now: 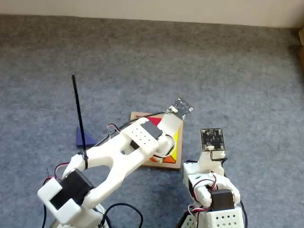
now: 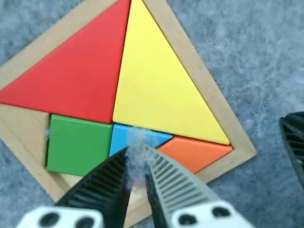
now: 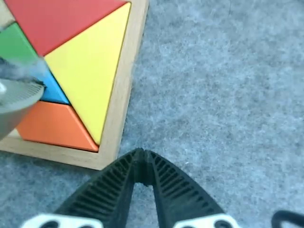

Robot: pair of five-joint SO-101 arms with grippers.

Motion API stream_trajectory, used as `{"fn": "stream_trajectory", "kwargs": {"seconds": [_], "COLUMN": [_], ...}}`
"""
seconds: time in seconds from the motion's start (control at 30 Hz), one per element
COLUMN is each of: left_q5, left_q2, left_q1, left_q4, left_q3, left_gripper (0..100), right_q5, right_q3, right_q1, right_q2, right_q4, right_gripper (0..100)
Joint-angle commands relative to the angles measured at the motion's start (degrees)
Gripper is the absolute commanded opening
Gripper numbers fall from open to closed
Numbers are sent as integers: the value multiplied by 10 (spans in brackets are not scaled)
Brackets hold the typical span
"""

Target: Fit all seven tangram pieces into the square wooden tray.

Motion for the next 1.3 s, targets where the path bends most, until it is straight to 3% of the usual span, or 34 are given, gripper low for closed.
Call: {"fn": "stream_trajectory", "kwargs": {"seconds": [0.0, 0.2, 0.4, 0.63, 0.87, 1.07, 1.27], "left_q5": [-4, -4, -4, -4, -9, -129, -346], "left_q2": [-5, -13, -119, -273, -394, -413, -413], "left_q1": [-16, -16, -36, -146, -245, -352, -467], "left_q4": [4, 1, 6, 16, 106, 185, 222], "left_q3": [-6, -11, 1, 77, 106, 107, 107], "left_gripper": [24, 4, 6, 8, 11, 85, 216], "right_q5": [-3, -3, -3, -3, -3, -3, -3], "right_q3": [86, 86, 86, 86, 86, 86, 86], "right_q1": [5, 5, 5, 5, 5, 5, 5], "right_q2": [-9, -9, -9, -9, -9, -9, -9], "right_q4": [4, 4, 4, 4, 4, 4, 4], "right_gripper": [15, 15, 15, 15, 15, 15, 15]}}
